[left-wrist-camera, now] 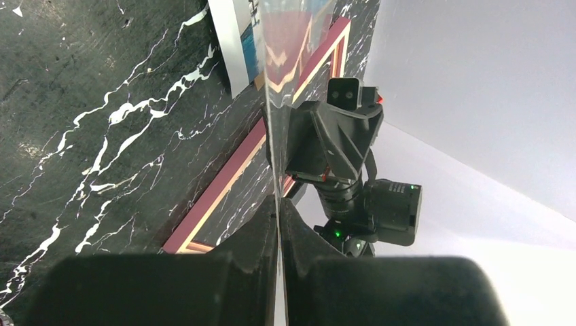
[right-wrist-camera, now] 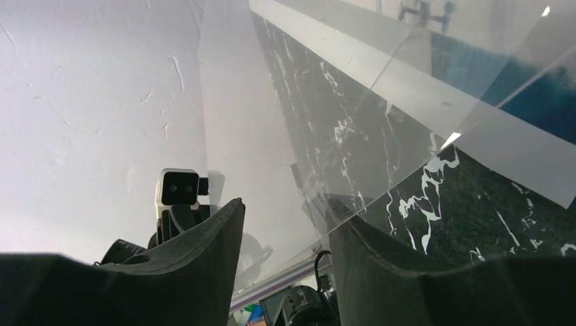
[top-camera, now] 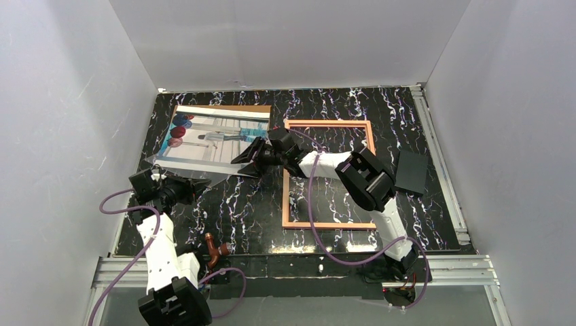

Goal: Put the photo into the frame

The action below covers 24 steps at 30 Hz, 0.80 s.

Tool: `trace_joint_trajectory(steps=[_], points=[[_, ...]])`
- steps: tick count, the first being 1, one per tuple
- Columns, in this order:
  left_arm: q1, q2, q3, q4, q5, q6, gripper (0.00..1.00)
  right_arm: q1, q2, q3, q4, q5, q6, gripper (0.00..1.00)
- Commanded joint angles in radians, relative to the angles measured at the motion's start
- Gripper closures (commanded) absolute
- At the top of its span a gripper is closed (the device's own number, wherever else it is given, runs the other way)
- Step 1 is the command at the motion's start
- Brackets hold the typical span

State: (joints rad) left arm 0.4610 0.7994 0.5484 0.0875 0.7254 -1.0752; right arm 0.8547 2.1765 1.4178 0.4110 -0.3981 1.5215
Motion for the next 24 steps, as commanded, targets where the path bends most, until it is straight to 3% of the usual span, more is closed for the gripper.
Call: trace_joint_trajectory(steps=[1, 8, 12, 13, 18, 23, 24], points=[[-0.006, -0.021, -0.003, -0.05, 0.067, -0.021, 1.0, -0.006, 0.026, 0.039, 0.078, -0.001, 0.056, 0.47], [-0.01, -0.031, -0.003, -0.045, 0.062, -0.032, 0.96, -0.005, 0.042, -0.002, 0.21, 0.029, 0.149, 0.68], [-0.01, -0.03, -0.003, -0.046, 0.069, -0.023, 0.87, -0.006, 0.044, -0.009, 0.254, 0.025, 0.16, 0.78], [-0.01, -0.032, -0.005, -0.046, 0.071, -0.02, 0.82, -0.006, 0.041, -0.005, 0.247, 0.023, 0.145, 0.8], [-0.01, -0.04, 0.001, -0.067, 0.07, 0.004, 0.33, -0.009, 0.001, 0.027, 0.096, 0.018, 0.008, 0.99], [-0.009, -0.032, 0.066, -0.211, 0.046, 0.093, 0.04, -0.032, -0.054, 0.029, -0.053, 0.016, -0.113, 0.99], [-0.01, -0.033, 0.079, -0.242, 0.04, 0.116, 0.03, -0.04, -0.069, 0.029, -0.086, 0.016, -0.142, 0.99]])
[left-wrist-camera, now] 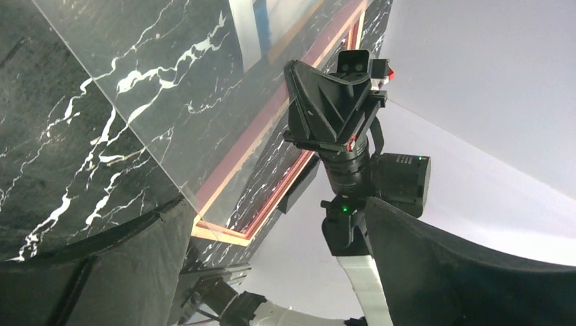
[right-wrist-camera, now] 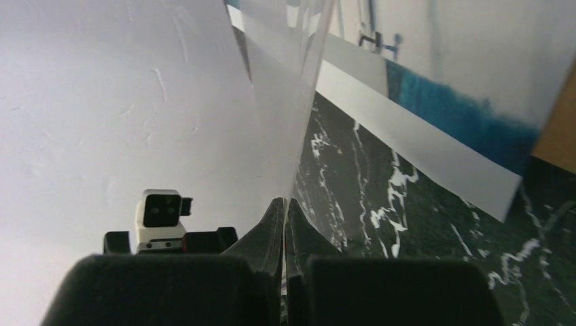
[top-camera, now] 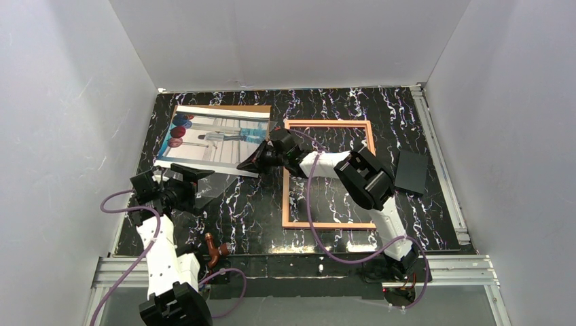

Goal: Put the photo into the frame

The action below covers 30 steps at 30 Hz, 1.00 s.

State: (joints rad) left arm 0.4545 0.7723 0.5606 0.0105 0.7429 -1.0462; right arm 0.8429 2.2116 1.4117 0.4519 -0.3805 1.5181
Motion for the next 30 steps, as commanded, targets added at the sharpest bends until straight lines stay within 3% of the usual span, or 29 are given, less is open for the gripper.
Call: trace_joint_trajectory(steps=[1, 10, 17, 22, 30], points=[[-0.004, -0.005, 0.078, -0.192, 0.016, 0.113, 0.02, -0.035, -0.12, 0.035, -0.164, -0.003, -0.179, 0.99], [-0.03, -0.022, 0.178, -0.43, -0.121, 0.429, 0.02, -0.128, -0.269, 0.104, -0.597, -0.058, -0.523, 0.99], [-0.086, -0.053, 0.203, -0.485, -0.214, 0.603, 0.0, -0.24, -0.37, 0.051, -0.818, -0.199, -0.756, 0.99], [-0.096, -0.005, 0.201, -0.457, -0.164, 0.648, 0.0, -0.283, -0.41, 0.038, -1.082, -0.213, -0.972, 0.99], [-0.123, 0.223, 0.236, -0.44, -0.046, 0.712, 0.1, -0.316, -0.495, -0.085, -1.222, -0.125, -1.135, 0.96]])
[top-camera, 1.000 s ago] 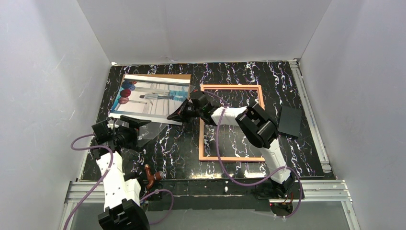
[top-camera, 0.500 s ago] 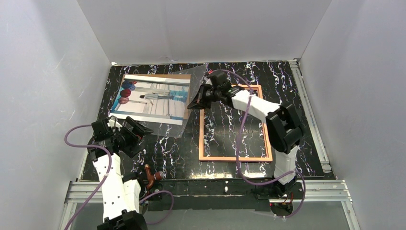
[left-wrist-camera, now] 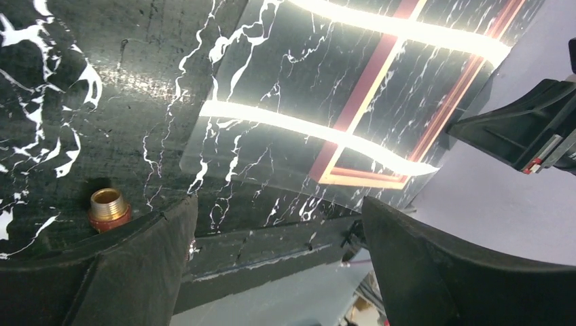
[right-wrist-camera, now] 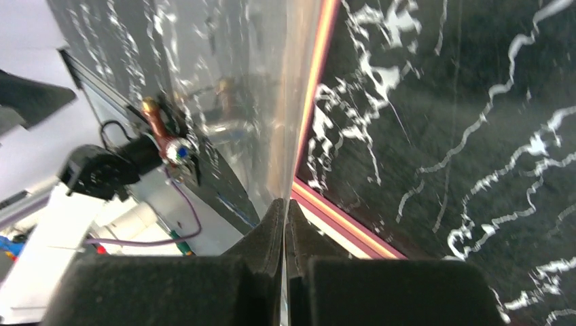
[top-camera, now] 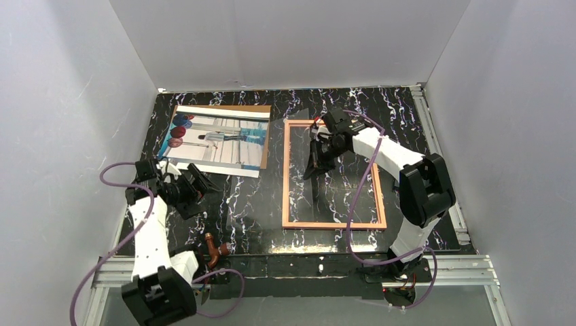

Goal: Put the photo into the frame

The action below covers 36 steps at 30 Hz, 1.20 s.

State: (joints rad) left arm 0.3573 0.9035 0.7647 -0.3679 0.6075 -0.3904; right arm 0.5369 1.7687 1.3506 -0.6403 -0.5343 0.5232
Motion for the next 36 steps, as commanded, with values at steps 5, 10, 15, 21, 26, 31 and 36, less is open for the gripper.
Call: trace_joint_trajectory(steps=[5, 10, 15, 21, 26, 31, 36], points=[[-0.149, 0.257, 0.07, -0.057, 0.039, 0.062, 0.16, -0.022, -0.024, -0.021, -0.174, 0.105, -0.184, 0.83], [-0.182, 0.366, 0.053, 0.007, -0.008, 0.001, 0.16, -0.036, -0.013, -0.053, -0.126, 0.148, -0.165, 0.54], [-0.198, 0.428, 0.02, 0.073, -0.038, -0.067, 0.26, -0.071, -0.038, -0.138, -0.019, 0.168, -0.097, 0.39], [-0.218, 0.46, -0.06, 0.185, -0.072, -0.131, 0.31, -0.156, -0.127, -0.34, 0.209, 0.105, 0.038, 0.29], [-0.224, 0.491, -0.118, 0.256, -0.069, -0.157, 0.37, -0.191, -0.166, -0.477, 0.476, -0.029, 0.122, 0.27], [-0.231, 0.543, -0.137, 0.296, -0.055, -0.163, 0.45, -0.192, -0.111, -0.487, 0.627, -0.131, 0.179, 0.28], [-0.235, 0.555, -0.142, 0.309, -0.055, -0.163, 0.47, -0.193, -0.03, -0.46, 0.701, -0.154, 0.216, 0.31]])
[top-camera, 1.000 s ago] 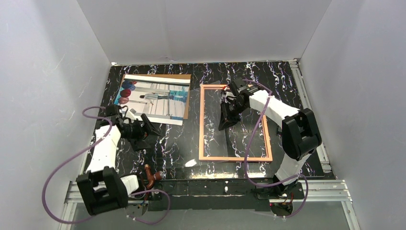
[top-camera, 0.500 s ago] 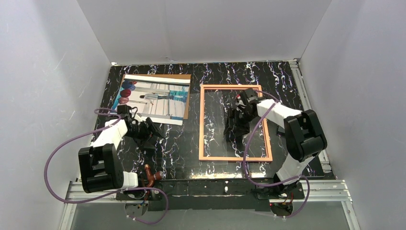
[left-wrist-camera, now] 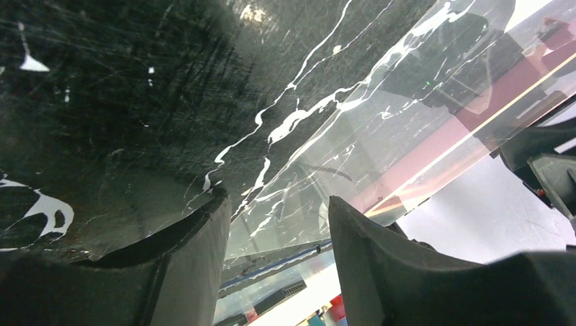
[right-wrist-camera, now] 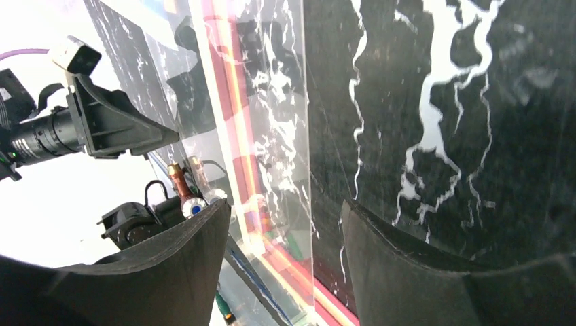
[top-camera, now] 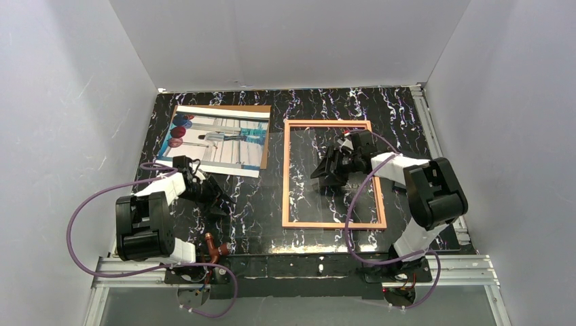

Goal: Put the photo into the frame

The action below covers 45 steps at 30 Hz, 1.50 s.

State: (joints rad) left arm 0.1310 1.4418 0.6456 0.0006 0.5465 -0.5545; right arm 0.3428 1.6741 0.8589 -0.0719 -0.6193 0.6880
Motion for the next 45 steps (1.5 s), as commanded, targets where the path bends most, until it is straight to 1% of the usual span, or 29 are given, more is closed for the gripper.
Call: trace_joint_trajectory(steps=[1, 6, 12, 15, 18, 24, 28, 31, 33, 35, 39, 42, 45], points=[[-0.009, 0.019, -0.023, -0.059, 0.006, 0.001, 0.47, 0.001, 0.083, 0.037, 0.146, -0.078, 0.058, 0.32], [-0.01, 0.028, -0.024, -0.057, 0.011, 0.004, 0.48, -0.001, 0.169, 0.033, 0.273, -0.138, 0.117, 0.37], [-0.013, 0.032, -0.024, -0.059, 0.015, 0.005, 0.48, -0.001, 0.226, -0.007, 0.536, -0.253, 0.232, 0.43], [-0.013, 0.036, -0.021, -0.057, 0.016, 0.005, 0.48, 0.002, 0.249, -0.019, 0.615, -0.29, 0.275, 0.46], [-0.014, 0.038, -0.021, -0.057, 0.016, 0.004, 0.48, 0.003, 0.26, -0.028, 0.657, -0.313, 0.302, 0.52], [-0.015, 0.036, -0.023, -0.053, 0.016, 0.0, 0.47, 0.008, 0.261, -0.035, 0.671, -0.328, 0.313, 0.62], [-0.017, 0.035, -0.027, -0.051, 0.02, -0.001, 0.47, 0.015, 0.258, -0.032, 0.685, -0.338, 0.325, 0.73], [-0.016, 0.027, -0.028, -0.049, 0.02, -0.002, 0.46, 0.019, 0.248, -0.021, 0.65, -0.331, 0.31, 0.88], [-0.017, 0.015, -0.029, -0.048, 0.026, -0.006, 0.44, 0.023, 0.233, 0.005, 0.562, -0.315, 0.263, 0.98], [-0.016, -0.011, -0.028, -0.047, 0.035, -0.01, 0.41, 0.03, 0.207, 0.031, 0.44, -0.287, 0.204, 0.99], [-0.017, -0.109, -0.025, -0.057, 0.045, -0.026, 0.31, 0.036, 0.12, 0.052, 0.303, -0.234, 0.123, 0.99], [-0.016, -0.199, -0.001, -0.083, 0.055, -0.051, 0.2, 0.037, 0.023, 0.064, 0.185, -0.175, 0.056, 0.99], [-0.017, -0.301, 0.021, -0.108, 0.069, -0.078, 0.13, 0.037, -0.086, 0.075, 0.08, -0.117, 0.003, 0.99]])
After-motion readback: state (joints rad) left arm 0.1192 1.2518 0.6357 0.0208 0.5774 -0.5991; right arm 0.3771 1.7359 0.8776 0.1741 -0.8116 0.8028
